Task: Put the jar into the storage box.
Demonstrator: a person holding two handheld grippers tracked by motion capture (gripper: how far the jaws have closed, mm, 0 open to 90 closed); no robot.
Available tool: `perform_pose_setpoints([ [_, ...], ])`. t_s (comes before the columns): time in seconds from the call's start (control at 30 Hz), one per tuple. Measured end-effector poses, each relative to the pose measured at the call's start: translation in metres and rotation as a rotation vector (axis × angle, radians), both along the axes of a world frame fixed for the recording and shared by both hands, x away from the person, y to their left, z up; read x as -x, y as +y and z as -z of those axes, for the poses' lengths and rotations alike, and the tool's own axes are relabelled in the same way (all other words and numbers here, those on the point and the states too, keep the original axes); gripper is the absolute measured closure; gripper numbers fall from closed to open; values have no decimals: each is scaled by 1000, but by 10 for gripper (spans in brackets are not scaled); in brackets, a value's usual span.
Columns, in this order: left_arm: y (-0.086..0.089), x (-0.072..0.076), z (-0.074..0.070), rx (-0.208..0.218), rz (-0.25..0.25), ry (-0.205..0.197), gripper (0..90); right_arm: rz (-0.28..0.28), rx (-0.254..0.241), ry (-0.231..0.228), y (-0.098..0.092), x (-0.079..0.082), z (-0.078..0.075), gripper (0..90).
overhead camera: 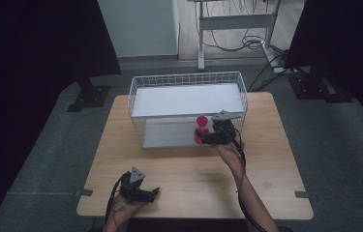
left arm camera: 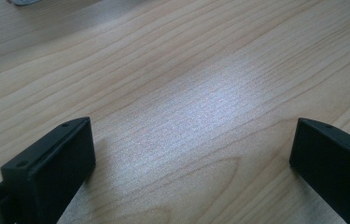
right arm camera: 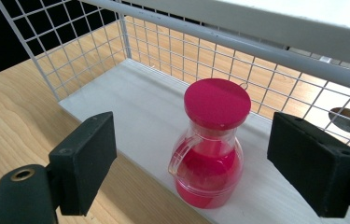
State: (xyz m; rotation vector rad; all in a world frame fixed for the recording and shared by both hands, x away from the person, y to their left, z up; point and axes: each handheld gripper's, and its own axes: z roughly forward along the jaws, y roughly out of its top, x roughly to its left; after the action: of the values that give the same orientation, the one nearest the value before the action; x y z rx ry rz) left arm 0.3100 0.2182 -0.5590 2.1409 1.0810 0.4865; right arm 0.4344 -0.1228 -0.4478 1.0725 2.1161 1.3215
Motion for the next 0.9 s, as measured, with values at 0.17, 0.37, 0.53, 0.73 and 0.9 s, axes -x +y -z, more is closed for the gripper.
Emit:
perform_pose_setpoints([
  [0.17,0,0,0,3,-2,1,0,-3,-6,-6,-3,5,0,150],
  [0.37,0,0,0,3,-1,1,0,-3,-2,-8,-9,10,2,150],
  [0.53,0,0,0,4,-2,1,0,-4,-4,-5,-13,14,4,153],
  [0.73,0,0,0,3,-1,1,0,-12,-9,0,-18,19,6,157],
  [0.9,0,0,0,2,-1,2,0,-15,-1,-2,-21,24,8,153],
])
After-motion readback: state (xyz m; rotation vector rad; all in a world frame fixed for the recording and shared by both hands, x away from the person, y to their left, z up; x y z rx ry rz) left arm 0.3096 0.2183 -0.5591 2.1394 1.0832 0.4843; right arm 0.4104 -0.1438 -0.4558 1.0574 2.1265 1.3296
